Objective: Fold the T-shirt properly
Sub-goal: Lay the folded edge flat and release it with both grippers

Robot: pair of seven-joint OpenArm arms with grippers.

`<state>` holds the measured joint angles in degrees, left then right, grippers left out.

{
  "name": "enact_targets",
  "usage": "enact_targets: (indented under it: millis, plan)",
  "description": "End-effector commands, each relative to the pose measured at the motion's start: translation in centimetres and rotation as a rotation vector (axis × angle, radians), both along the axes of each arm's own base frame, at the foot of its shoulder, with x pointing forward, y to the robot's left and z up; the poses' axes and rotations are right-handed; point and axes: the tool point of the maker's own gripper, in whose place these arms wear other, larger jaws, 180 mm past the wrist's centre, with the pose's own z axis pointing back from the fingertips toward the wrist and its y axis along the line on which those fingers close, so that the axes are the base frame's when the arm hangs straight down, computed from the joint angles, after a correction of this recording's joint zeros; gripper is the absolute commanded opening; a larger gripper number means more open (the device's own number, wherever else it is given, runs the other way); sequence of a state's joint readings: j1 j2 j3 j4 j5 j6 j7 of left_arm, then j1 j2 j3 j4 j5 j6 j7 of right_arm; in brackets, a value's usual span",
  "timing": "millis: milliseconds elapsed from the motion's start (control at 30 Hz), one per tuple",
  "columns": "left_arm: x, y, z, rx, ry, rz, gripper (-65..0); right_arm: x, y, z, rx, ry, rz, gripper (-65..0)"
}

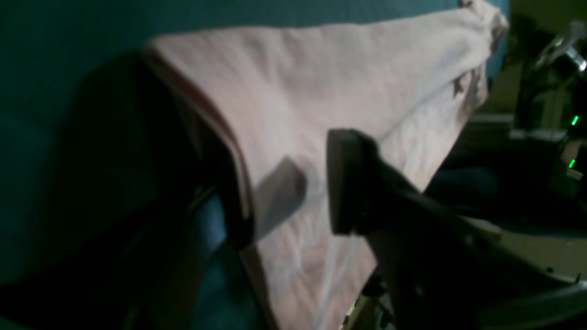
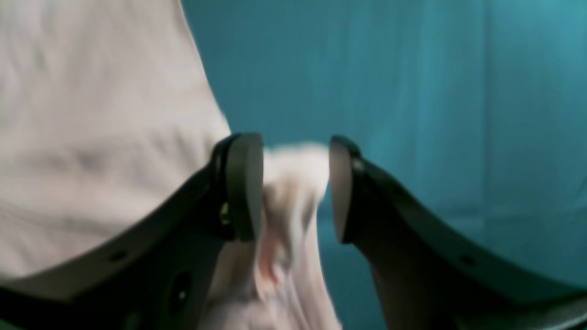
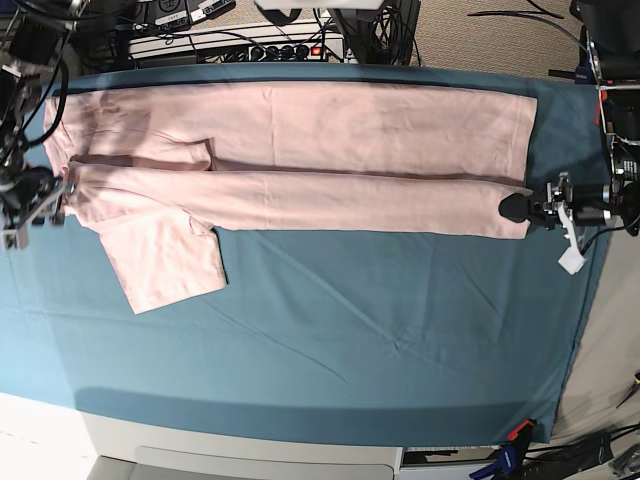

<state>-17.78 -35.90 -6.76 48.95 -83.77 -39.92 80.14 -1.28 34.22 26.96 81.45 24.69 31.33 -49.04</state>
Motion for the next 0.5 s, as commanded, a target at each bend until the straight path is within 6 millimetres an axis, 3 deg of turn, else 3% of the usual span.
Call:
enact_targets:
  millis: [0, 100, 167, 300, 467]
  plan:
    - [1.2, 0.8, 1.8, 0.008, -0.056, 0.004, -37.5, 1.6, -0.7, 3.0, -0.027, -0.086, 0.001, -40.5]
    - [1.6, 0.5, 2.4, 0.015, -0.084, -0.012, -37.5, 3.5, 0.0, 4.2, 0.002, -0.154, -0.021, -40.5]
    - [1.8, 0.2, 2.8, 0.019, -0.101, -0.023, -37.5, 4.7, 0.7, 3.7, 0.065, -0.175, -0.038, -40.5]
    - [1.9, 0.1, 3.2, 0.023, -0.114, -0.032, -37.5, 6.5, 2.0, -0.2, 0.262, -0.153, -0.099, -40.5]
    - [1.9, 0.1, 3.2, 0.023, -0.114, -0.031, -37.5, 8.3, 2.0, -4.0, 0.439, -0.132, -0.181, -39.8]
